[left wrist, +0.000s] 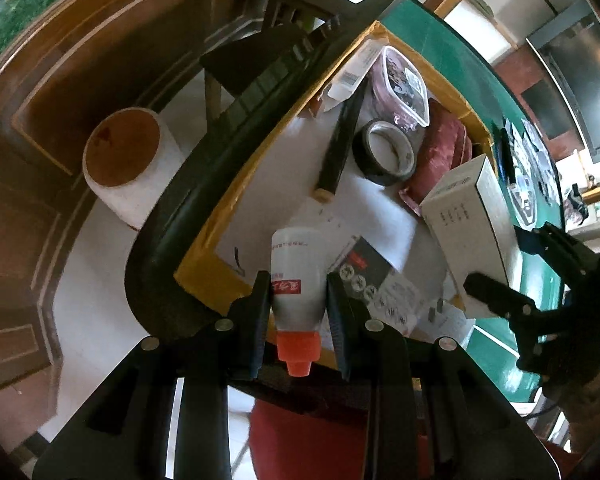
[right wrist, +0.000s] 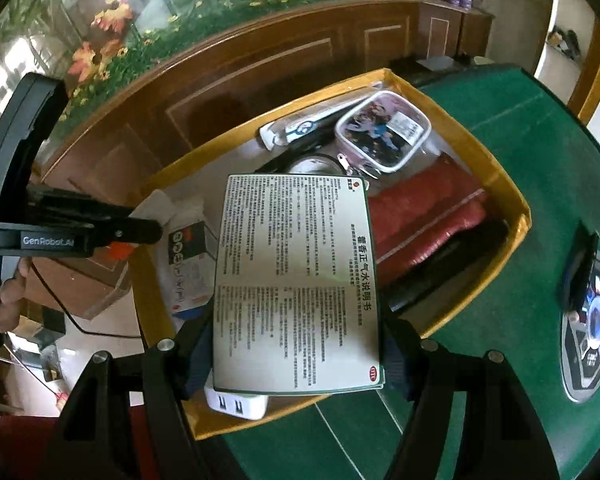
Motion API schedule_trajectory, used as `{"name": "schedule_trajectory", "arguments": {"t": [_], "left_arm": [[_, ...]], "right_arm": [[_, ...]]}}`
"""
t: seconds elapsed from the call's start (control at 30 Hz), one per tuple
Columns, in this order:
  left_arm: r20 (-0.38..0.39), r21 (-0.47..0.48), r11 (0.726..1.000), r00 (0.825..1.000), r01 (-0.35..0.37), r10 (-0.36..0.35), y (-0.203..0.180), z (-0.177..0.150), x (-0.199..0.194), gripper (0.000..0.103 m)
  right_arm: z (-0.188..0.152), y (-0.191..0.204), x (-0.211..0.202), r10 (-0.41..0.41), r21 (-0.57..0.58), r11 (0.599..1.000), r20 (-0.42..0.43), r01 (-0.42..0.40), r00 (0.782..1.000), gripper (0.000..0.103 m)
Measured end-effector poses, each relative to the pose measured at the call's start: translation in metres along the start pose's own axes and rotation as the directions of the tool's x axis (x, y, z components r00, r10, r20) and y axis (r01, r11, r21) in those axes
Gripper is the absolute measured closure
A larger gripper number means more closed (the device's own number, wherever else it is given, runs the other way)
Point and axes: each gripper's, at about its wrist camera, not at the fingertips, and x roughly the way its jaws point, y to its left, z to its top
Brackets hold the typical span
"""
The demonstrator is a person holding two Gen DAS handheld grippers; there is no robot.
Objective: Organize objects
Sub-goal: 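Carry the glue bottle and instruction sheet over the tray, then lower the glue bottle and instruction sheet into the tray and open both tools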
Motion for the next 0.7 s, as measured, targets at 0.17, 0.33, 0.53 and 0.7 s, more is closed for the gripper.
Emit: {"name": "schedule_trajectory", "arguments": {"t": [0.17,0.33,0.53,0.7], "left_arm": [[-0.003,0.032,0.999,1.000,-0.011,0.011,0.001,0.010,0.005,0.076],[-0.009,0.068,0.997,0.999,-0.031,0.032,0.002,0.012,0.007,0.076],[-0.031,0.083,0.996,0.999,-0.033,0.036,0.005,0.012,0.014,0.076],[-0.027,0.097,0.994,0.998,-0.047,0.050,0.005,0.012,0.015,0.076]], "right_arm": [[0.004,0.009,0.010,-0.046,-0.033,0.998,-0.013,0.046,0.999,0.033],[-0.002,0.016,0.020,-0.114,-0.076,0.991,-0.031,0.112,0.993,0.033],[-0.005,0.031,0.025,-0.148,-0.130,0.981,-0.036,0.142,0.988,0.033],[-0.007,0.051,0.033,-0.135,-0.190,0.974,-0.062,0.121,0.989,0.033]]}}
